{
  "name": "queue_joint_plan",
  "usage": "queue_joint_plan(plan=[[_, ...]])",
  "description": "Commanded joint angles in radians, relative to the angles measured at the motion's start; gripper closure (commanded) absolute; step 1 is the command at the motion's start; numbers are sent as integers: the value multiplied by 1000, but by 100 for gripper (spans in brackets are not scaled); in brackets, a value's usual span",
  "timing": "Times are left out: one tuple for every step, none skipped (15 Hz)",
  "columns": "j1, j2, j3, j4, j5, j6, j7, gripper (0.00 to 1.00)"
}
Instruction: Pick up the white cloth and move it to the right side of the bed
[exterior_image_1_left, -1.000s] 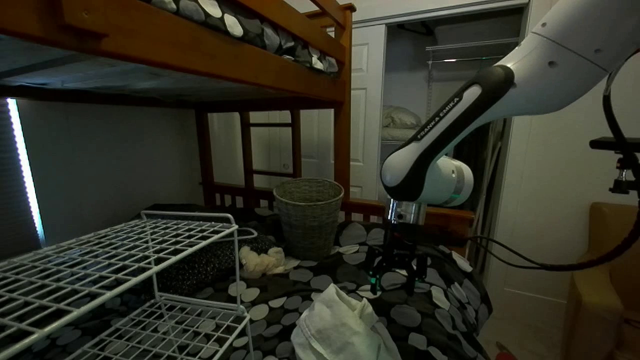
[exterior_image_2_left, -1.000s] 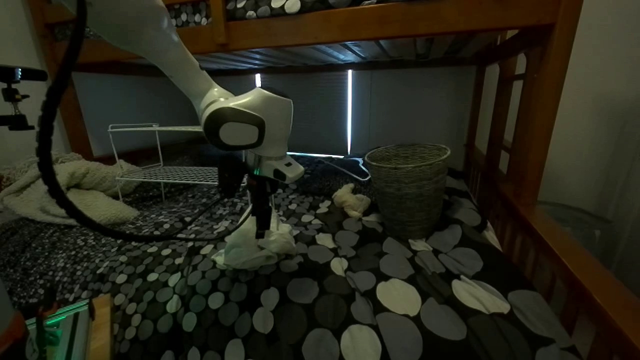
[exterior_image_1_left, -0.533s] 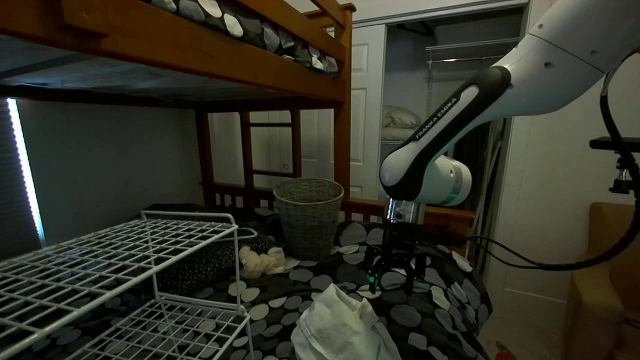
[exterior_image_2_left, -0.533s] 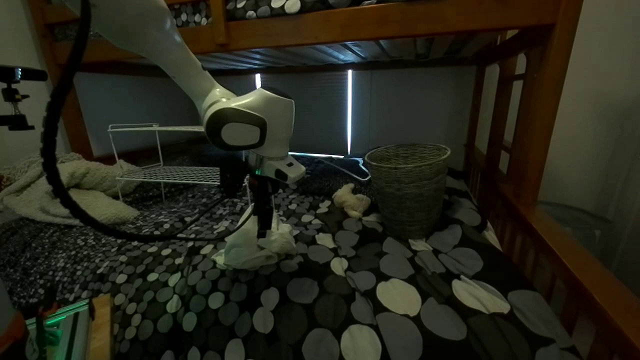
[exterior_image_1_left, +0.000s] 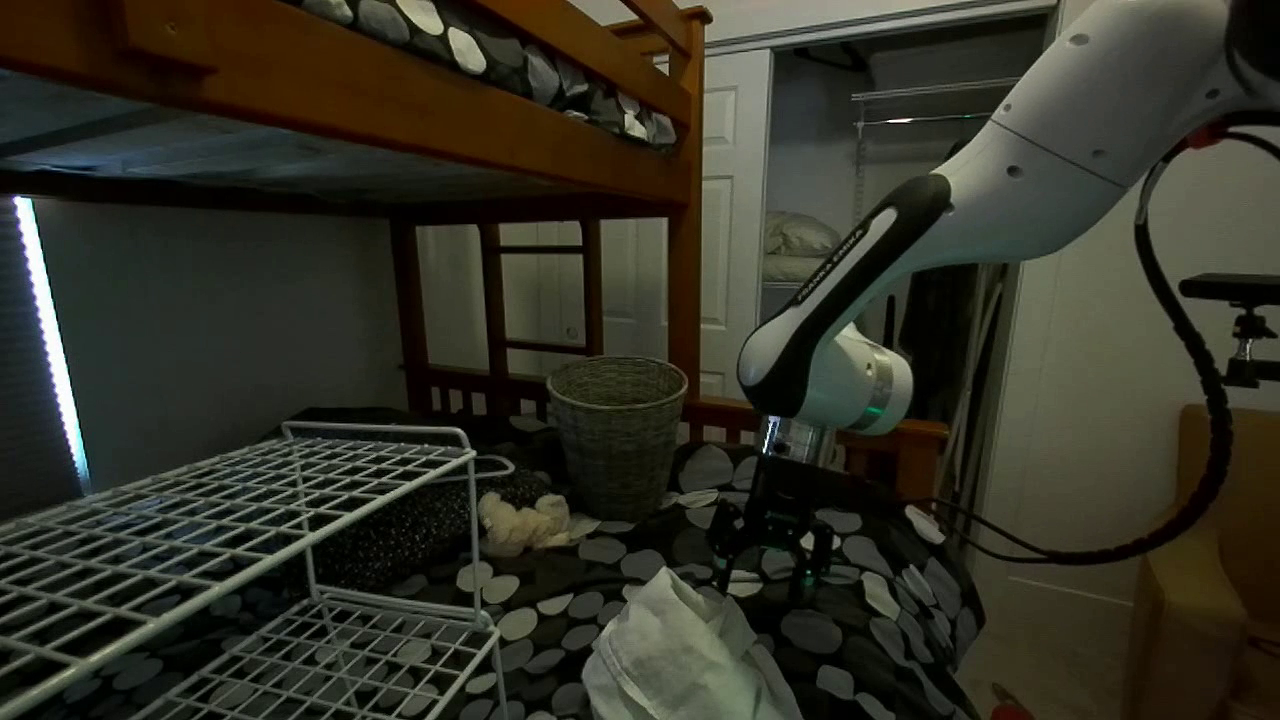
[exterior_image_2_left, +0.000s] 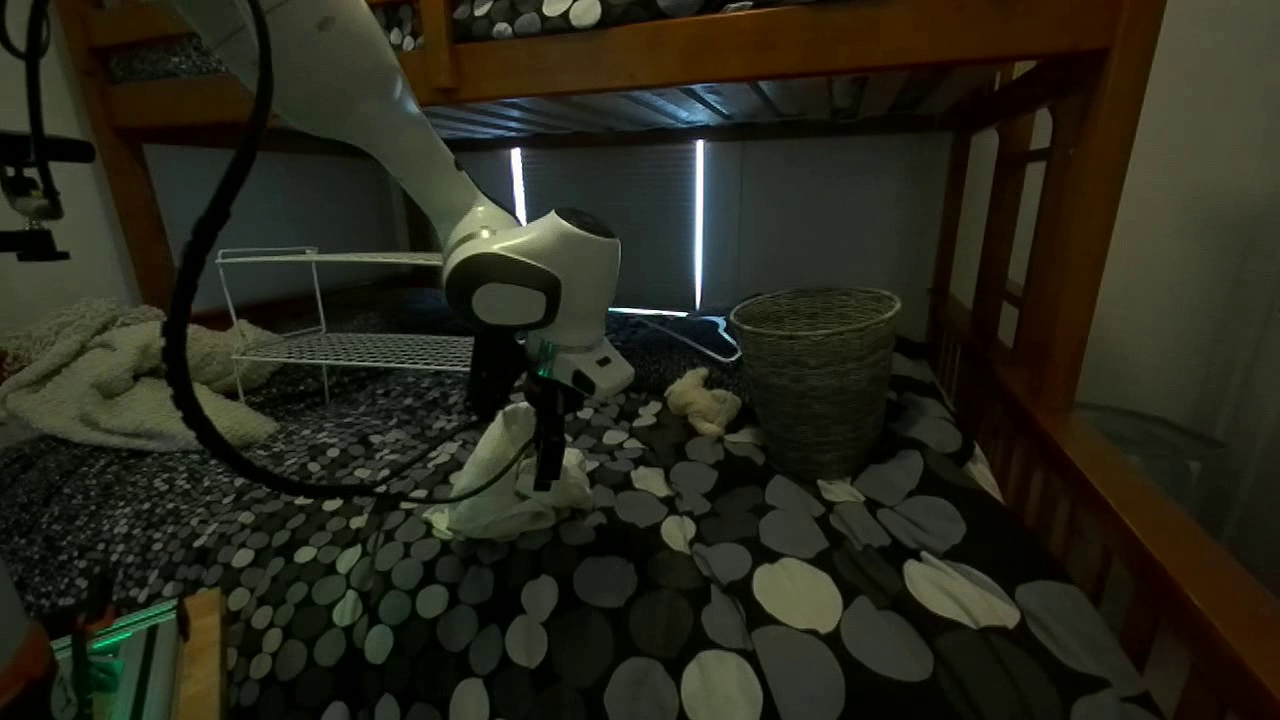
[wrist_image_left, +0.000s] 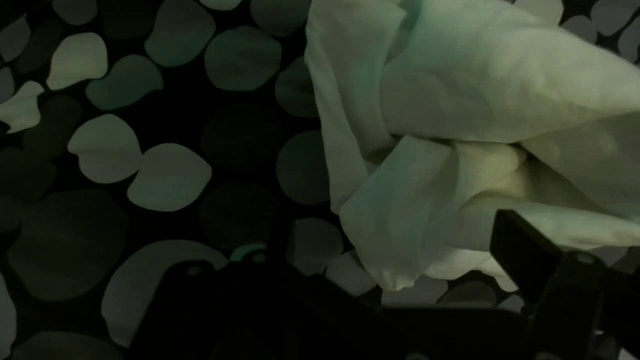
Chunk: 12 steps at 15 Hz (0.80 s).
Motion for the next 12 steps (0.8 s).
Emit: queue_joint_plan(plan=[[-23,85,14,49,76,17,-37,0],[-27,102,17,59,91,27,-42,0],[-30,118,18,67,101,29,-45,0],[-31,134,18,74,107,40,-49,0],[-35,149,21,83,119,41,-57,0],[-40,160,25,90,134,51,-70,0],[-44,170,29,95,148,54,-78,0],[-47,183,32,101,156,58,-89,25],[-50,190,36,105,166,61,-98,26],[-52,198,37,110,172,62,-105,35],[-54,203,39,113,177,63,-112,43],[-56,207,40,117,182,64,-118,51]])
